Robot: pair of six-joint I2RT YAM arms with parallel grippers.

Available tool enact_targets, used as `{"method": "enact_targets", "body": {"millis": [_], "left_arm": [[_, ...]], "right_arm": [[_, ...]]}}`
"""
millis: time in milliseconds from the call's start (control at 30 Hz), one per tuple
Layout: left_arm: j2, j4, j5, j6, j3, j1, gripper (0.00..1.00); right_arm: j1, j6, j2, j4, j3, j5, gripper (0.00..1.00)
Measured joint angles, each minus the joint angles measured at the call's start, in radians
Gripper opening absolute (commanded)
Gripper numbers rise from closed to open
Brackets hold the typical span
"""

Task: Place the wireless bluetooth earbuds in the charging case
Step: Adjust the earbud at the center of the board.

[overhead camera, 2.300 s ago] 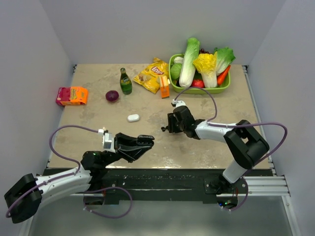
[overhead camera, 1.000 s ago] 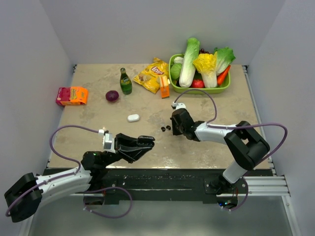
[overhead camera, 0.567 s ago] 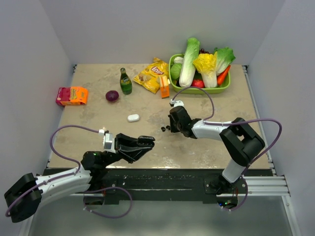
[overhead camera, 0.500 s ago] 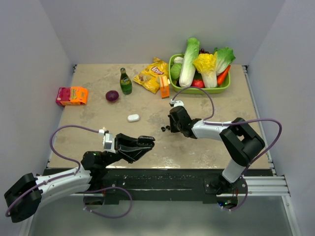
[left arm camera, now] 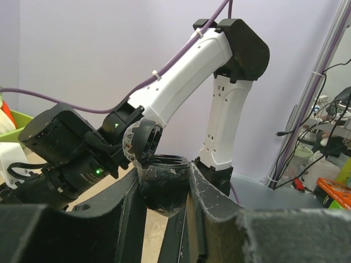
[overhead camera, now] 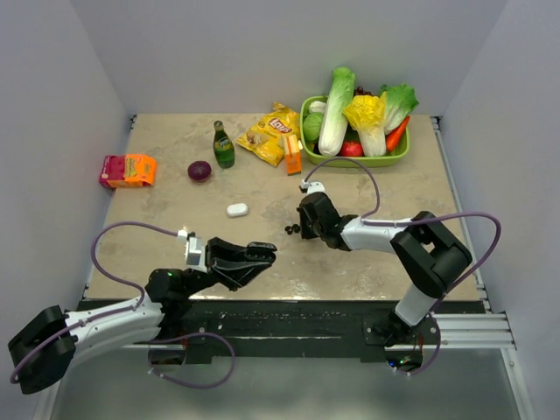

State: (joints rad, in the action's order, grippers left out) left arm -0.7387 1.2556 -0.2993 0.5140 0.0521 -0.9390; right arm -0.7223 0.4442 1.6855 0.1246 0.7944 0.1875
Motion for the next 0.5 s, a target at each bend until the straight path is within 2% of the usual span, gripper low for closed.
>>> {"method": "enact_targets", "body": {"millis": [167,400,500], "left_arm": [[-0.024,0.008,0.001,0.000,0.000,-0.007,0.00],[-0.032,0.011,0.003,0.000,0.000,-0.013,0.00],[-0.031,0.011,0.009,0.000,0.000,-0.013,0.00]], "right_arm": [[-0.013,0.005,-0.006,0.002,-0.006,-0.004,0.09],[-0.017,0.010,-0.051,-0.069,-0.016,0.021,0.31],[-0.017,0.008,-0.070,-0.088,-0.016,0.036,0.36]]}}
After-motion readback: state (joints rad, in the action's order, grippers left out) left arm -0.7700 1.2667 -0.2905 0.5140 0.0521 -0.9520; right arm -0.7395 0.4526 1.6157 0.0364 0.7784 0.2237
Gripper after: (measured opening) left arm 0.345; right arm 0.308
